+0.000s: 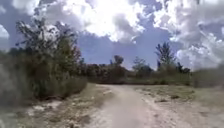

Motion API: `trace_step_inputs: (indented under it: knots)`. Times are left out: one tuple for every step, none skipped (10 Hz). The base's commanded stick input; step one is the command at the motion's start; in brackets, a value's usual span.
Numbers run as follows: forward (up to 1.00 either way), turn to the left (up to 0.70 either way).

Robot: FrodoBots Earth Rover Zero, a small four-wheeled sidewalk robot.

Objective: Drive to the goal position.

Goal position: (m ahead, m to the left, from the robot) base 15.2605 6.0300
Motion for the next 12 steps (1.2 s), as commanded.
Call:
trace_step_inputs:
  knots:
    - [0.70,0.00]
    - [0.70,0.00]
    - [0.70,0.00]
    - [0.70,0.00]
    - [0.70,0.00]
    - [0.70,0.00]
    - [0.70,0.00]
    - [0.70,0.00]
    - [0.70,0.00]
    - [0.70,0.00]
    - [0.70,0.00]
    - [0.70,0.00]
